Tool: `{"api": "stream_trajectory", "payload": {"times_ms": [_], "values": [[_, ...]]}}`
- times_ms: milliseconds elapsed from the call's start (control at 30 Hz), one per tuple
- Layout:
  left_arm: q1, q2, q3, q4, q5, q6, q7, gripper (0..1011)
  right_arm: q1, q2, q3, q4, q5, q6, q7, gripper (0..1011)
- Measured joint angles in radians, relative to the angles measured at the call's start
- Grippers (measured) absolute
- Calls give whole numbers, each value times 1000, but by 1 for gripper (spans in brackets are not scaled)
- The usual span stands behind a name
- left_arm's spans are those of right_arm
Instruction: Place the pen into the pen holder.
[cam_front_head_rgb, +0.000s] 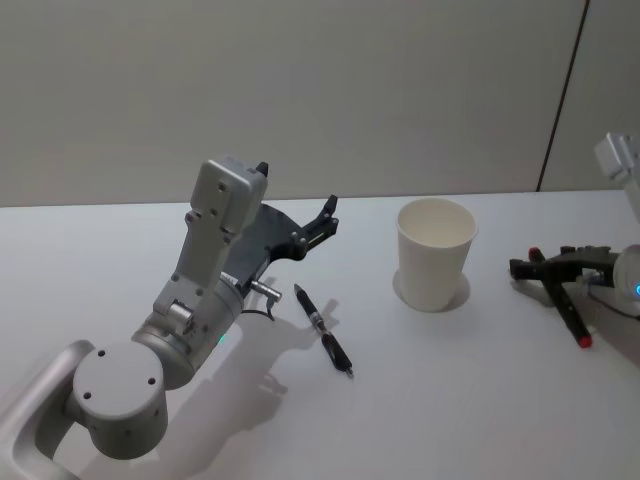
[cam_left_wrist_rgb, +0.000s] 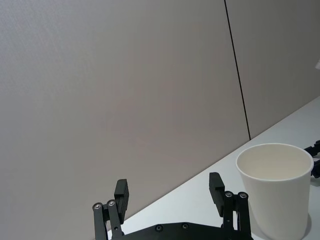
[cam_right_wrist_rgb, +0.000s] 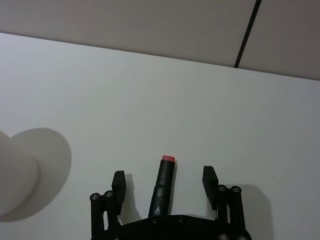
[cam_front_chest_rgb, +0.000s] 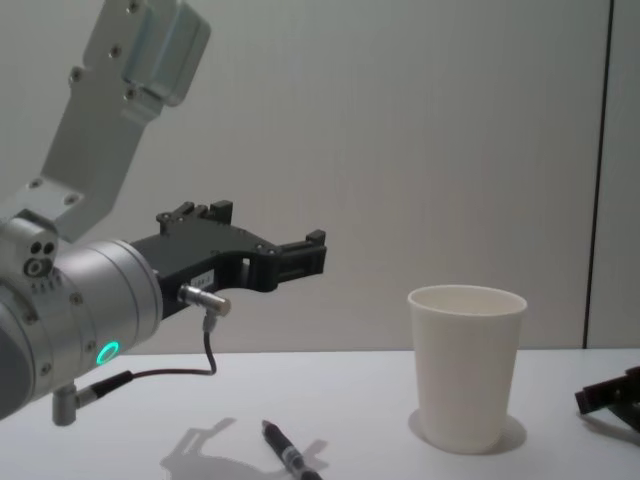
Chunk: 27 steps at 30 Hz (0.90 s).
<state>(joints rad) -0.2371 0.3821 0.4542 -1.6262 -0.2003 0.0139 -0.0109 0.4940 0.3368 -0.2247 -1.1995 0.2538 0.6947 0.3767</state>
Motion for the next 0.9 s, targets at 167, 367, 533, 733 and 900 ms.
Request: {"api": "stream_trajectory", "payload": {"times_ms": [167,367,533,733,900], "values": [[0,0,0,0,0,0,0,1001,0,0,0,3,-2,2,0,885],[0,0,0,0,0,0,0,1001,0,0,-1,6,-3,4,0,828],[0,0,0,0,0,0,0,1001,-1,0,-1,7,-4,5,1,794],[0,0,0,0,0,0,0,1001,-1,1,-2,9,-5,5,1,759],[0,0,0,0,0,0,0,1001,-1,0,-2,10,-5,6,1,730]]}}
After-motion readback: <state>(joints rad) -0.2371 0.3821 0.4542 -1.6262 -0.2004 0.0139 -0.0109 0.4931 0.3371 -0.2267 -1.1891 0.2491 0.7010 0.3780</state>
